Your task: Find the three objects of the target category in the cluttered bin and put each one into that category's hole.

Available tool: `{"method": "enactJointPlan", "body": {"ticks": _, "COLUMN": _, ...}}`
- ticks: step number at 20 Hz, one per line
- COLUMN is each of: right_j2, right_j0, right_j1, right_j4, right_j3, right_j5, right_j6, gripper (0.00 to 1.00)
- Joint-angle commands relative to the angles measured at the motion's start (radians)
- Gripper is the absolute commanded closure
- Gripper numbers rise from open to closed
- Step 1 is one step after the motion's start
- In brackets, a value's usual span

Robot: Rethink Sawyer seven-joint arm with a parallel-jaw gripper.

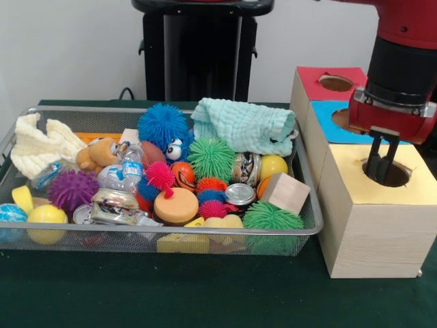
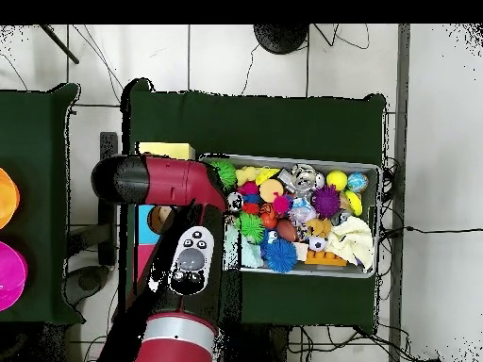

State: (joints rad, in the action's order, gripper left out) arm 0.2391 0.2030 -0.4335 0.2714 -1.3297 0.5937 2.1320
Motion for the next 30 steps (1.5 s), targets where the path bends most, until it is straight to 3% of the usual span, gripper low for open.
{"method": "enactJointPlan", "body": {"ticks": 1, "right_j2": -0.01, "right_j0": -0.027, "right_j1": -0.04, "right_j4": -0.037, "right_j3": -0.074, "right_j5": 0.116, "right_j6": 0.101, "gripper": 1.0}}
{"method": "enactJointPlan", "body": {"ticks": 11, "right_j2": 0.024, "right_j0": -0.012, "right_j1": -0.094, "right_j4": -0.057, "right_j3": -0.073, "right_j5": 0.14, "right_j6": 0.094, "gripper": 1.0}}
{"method": "enactJointPlan", "body": {"ticks": 18, "right_j2": 0.085, "right_j0": 0.001, "right_j1": -0.154, "right_j4": -0.093, "right_j3": -0.044, "right_j5": 0.243, "right_j6": 0.055, "gripper": 1.0}}
{"method": "enactJointPlan", "body": {"ticks": 30, "right_j2": 0.09, "right_j0": -0.055, "right_j1": -0.191, "right_j4": -0.187, "right_j3": -0.05, "right_j5": 0.206, "right_j6": -0.007, "gripper": 1.0}}
